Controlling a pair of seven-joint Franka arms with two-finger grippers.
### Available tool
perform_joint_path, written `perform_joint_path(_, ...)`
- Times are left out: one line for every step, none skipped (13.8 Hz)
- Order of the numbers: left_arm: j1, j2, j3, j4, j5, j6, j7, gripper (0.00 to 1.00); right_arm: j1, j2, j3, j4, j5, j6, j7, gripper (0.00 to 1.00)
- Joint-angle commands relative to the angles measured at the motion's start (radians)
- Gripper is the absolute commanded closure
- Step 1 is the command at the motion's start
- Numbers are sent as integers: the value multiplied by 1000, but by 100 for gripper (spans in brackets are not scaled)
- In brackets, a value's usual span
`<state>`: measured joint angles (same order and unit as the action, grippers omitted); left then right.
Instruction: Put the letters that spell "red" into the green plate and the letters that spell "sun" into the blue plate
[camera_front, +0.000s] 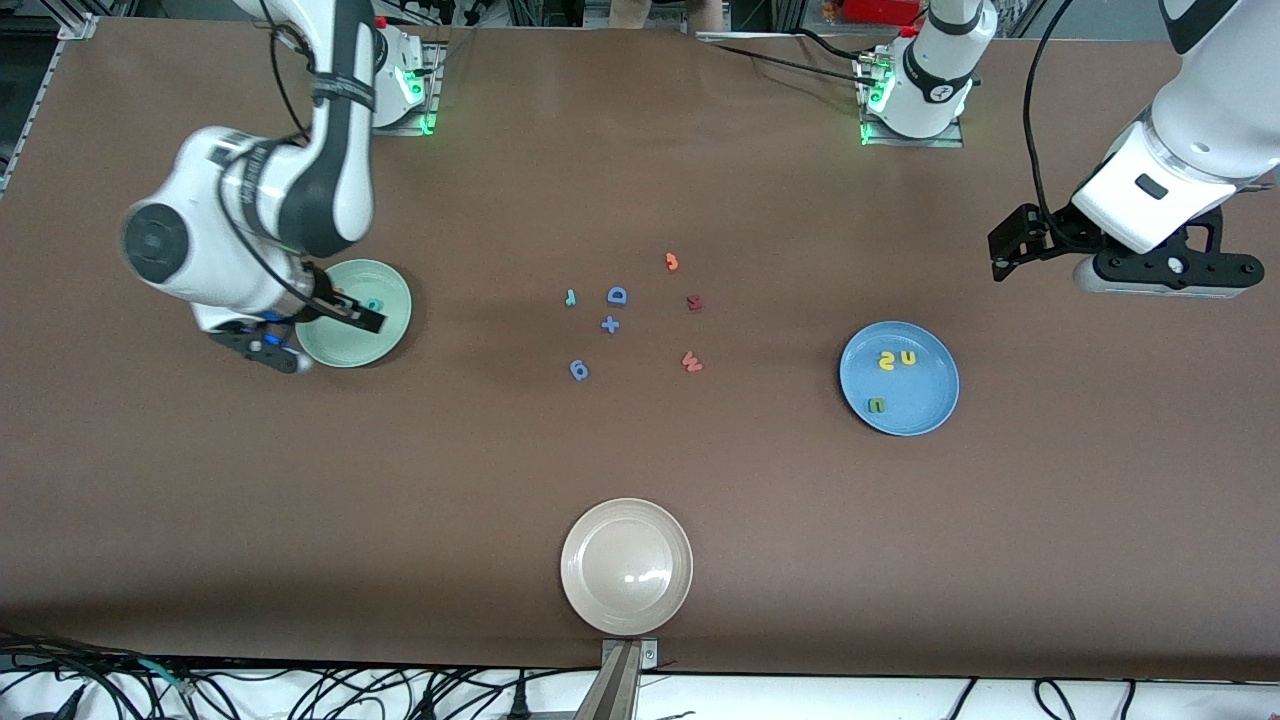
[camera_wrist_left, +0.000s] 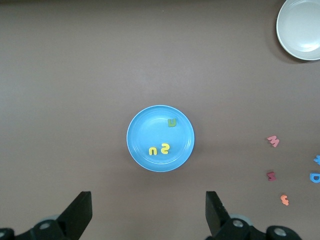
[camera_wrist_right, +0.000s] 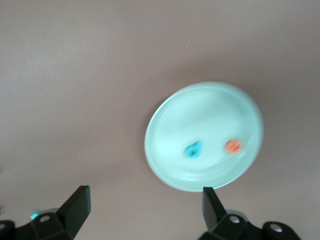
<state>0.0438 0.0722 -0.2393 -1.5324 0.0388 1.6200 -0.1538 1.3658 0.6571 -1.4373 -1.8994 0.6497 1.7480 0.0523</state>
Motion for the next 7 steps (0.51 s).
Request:
perform_joint_path(-1, 11, -6, 26, 20, -6, -12, 0, 9, 4, -95, 72, -68, -56, -159, 1)
perform_joint_path(-4, 11, -9, 26, 20, -6, -13, 0, 10, 0, -118, 83, -70, -65, -190, 1)
perform_joint_path(-10, 11, -9, 26, 18, -6, -15, 0, 16, -1, -153, 85, -58, -77, -196, 1)
perform_joint_path(-15, 12, -11, 26, 16, -6, -15, 0, 35, -1, -197, 106, -56, -81, -198, 1)
perform_joint_path(-16, 14, -11, 24, 16, -6, -15, 0, 33, 1, -209, 143, -56, -105, -196, 1)
perform_joint_path(-16, 18, -9, 24, 16, -6, -15, 0, 23, 1, -210, 166, -56, -131, -195, 1)
perform_joint_path(-3, 44, -8, 26, 15, -5, -12, 0, 15, 3, -210, 189, -56, -151, -183, 1)
